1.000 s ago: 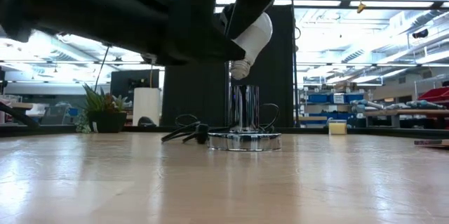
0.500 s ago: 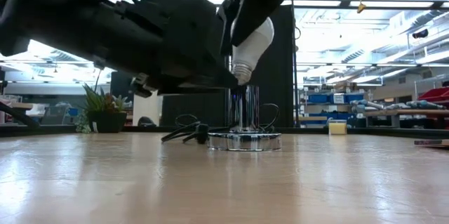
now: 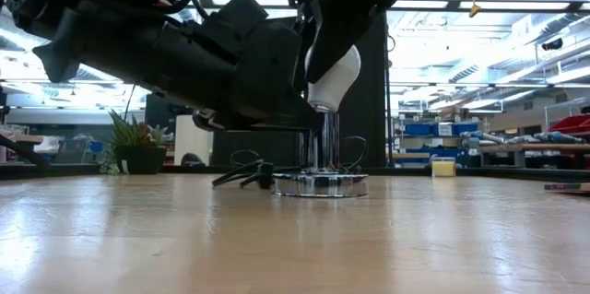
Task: Screw lightbulb
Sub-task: Insert the white lightbulb into the silver lamp
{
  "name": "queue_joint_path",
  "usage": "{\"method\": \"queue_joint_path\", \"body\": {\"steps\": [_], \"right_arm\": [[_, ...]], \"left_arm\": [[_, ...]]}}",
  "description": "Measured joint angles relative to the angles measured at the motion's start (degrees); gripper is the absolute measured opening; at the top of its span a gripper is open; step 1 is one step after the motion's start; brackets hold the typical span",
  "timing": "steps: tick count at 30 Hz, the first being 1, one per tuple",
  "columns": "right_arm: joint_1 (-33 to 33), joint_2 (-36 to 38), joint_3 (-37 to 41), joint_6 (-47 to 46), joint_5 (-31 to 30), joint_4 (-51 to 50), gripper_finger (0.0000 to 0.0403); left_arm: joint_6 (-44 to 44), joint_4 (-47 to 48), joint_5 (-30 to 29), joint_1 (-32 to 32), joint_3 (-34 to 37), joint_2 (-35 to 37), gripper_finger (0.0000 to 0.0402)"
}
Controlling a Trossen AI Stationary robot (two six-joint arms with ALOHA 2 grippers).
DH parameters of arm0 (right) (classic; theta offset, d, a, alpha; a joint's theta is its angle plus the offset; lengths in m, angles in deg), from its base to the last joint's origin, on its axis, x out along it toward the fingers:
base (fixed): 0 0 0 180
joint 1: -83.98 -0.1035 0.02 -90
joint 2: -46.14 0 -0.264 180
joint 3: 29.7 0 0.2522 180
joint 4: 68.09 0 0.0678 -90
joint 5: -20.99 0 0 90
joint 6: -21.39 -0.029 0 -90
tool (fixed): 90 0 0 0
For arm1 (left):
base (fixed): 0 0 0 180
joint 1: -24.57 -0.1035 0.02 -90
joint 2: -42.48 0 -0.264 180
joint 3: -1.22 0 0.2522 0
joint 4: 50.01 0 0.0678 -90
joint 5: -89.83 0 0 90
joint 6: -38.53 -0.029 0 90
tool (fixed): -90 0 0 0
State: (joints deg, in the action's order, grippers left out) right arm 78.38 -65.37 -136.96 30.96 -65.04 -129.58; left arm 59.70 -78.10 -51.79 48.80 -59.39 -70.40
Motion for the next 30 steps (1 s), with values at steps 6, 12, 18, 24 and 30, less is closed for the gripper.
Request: {"method": "queue_joint_path", "body": {"steps": [6,12,18,24,30], "right_arm": [[0.19,0.11,1.90,1.12,0.66,4.31,0.0283],[0.17,0.07,1.93,1.58,4.73,7.25,0.0324],[0.25,0.07,1.64,2.01,5.10,7.14,0.0351],[0.98,0.46,-1.03,2.27,4.92,6.44,0.0354],[1.06,1.52,-5.39,4.22,4.65,-0.32,0.0354]], "left_arm": [[0.02,-1.06,0.90,-0.63,0.00,-0.01,0.0214],[-1.14,-1.04,0.87,-0.72,0.02,-0.02,0.0214],[-1.16,-1.04,0.85,-0.37,0.02,-0.02,0.0214],[-1.27,-1.04,0.85,-0.22,0.02,-0.02,0.0214],[-1.25,-1.06,0.86,-0.14,0.02,-0.02,0.0214]]}}
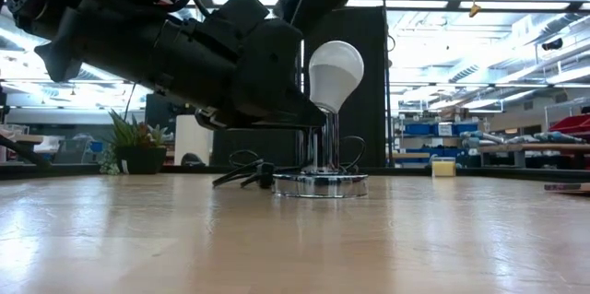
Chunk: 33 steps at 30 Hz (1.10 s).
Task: Screw lightbulb
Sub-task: Insert the white lightbulb into the silver lamp
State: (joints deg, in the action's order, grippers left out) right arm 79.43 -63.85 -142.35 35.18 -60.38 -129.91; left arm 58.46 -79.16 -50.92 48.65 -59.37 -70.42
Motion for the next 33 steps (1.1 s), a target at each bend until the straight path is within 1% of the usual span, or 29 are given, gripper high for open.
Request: {"method": "queue_joint_path", "body": {"steps": [8,12,19,24,26,30,33], "right_arm": [[0.10,4.15,-0.33,0.49,-0.25,-11.35,0.0354],[-0.10,5.56,2.20,2.17,-3.66,-12.54,0.0354],[0.93,7.03,7.02,4.19,-4.75,-12.27,0.0354],[1.70,7.01,12.25,6.44,-4.94,-7.74,0.0354],[1.78,7.01,13.86,6.94,-4.92,-4.16,0.0354],[1.36,6.99,15.26,8.20,-4.72,0.33,0.0356],[0.38,6.99,15.25,8.90,-4.52,1.81,0.0361]], "left_arm": [[0.20,0.01,0.49,0.08,0.02,0.00,0.0214],[0.20,0.28,0.49,0.08,0.02,0.00,0.0214],[0.24,1.30,2.02,0.08,0.02,-0.02,0.0214],[0.26,1.24,2.02,0.08,0.02,-0.02,0.0214],[0.28,1.24,2.00,0.08,0.02,-0.02,0.0214],[0.28,1.14,1.99,0.08,0.02,-0.02,0.0214],[0.31,1.12,1.95,0.08,0.02,-0.02,0.0214]]}}
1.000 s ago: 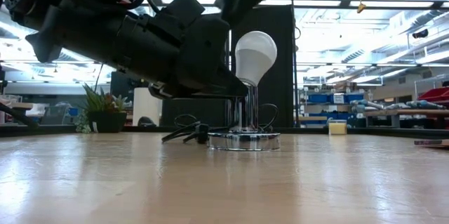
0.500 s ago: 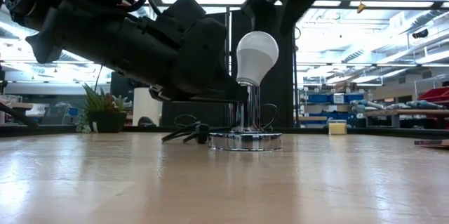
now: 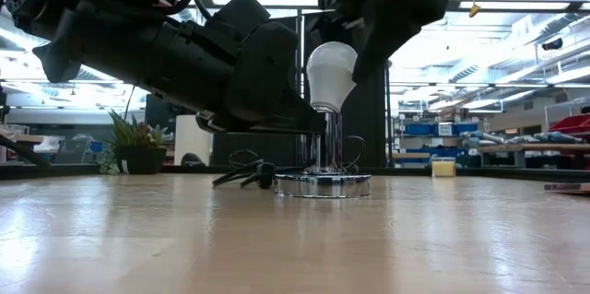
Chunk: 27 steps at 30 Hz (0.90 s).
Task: Screw lightbulb
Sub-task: Insert the white lightbulb into the silver lamp
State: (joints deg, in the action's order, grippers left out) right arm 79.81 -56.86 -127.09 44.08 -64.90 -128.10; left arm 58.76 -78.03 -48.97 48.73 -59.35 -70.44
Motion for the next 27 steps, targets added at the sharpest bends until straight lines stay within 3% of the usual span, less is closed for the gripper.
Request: {"method": "queue_joint_path", "body": {"steps": [11,23,27], "right_arm": [[-0.30,-3.36,0.04,1.22,2.79,3.30,0.0350],[-0.32,-4.68,0.02,0.98,1.00,3.45,0.0250],[-0.30,-4.70,-1.55,-0.58,-0.03,0.69,0.0247]], "left_arm": [[0.46,-0.23,-0.45,-0.15,0.00,-0.02,0.0214],[1.20,-0.06,-0.78,-0.15,0.00,-0.02,0.0214],[1.16,-0.03,-0.74,-0.17,0.00,-0.02,0.0214]]}}
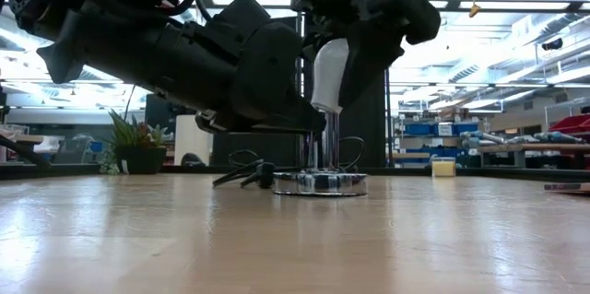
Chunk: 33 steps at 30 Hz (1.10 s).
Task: Screw lightbulb
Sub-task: Insert the white lightbulb into the silver lamp
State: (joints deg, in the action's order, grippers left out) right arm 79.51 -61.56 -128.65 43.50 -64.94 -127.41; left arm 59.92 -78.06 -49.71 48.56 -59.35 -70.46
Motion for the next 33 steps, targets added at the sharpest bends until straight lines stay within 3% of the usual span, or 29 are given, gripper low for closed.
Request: {"method": "queue_joint_path", "body": {"steps": [6,12,22,33], "right_arm": [[0.36,0.00,-7.53,-3.34,-0.40,-6.31,0.0279],[1.32,0.02,-12.55,-5.81,-0.17,-14.39,0.0264],[2.14,-0.04,-11.78,-7.18,2.25,-15.23,0.0275],[4.90,-0.02,-5.48,-5.17,6.17,-5.81,0.0268]], "left_arm": [[-2.02,1.19,0.32,0.00,0.00,0.00,0.0214],[-3.21,1.67,0.37,-1.64,-0.03,-0.85,0.0214],[-4.98,-6.96,0.81,-4.80,-0.28,-6.71,0.0214],[-7.65,-7.64,3.20,-5.77,-1.75,-6.73,0.0214]]}}
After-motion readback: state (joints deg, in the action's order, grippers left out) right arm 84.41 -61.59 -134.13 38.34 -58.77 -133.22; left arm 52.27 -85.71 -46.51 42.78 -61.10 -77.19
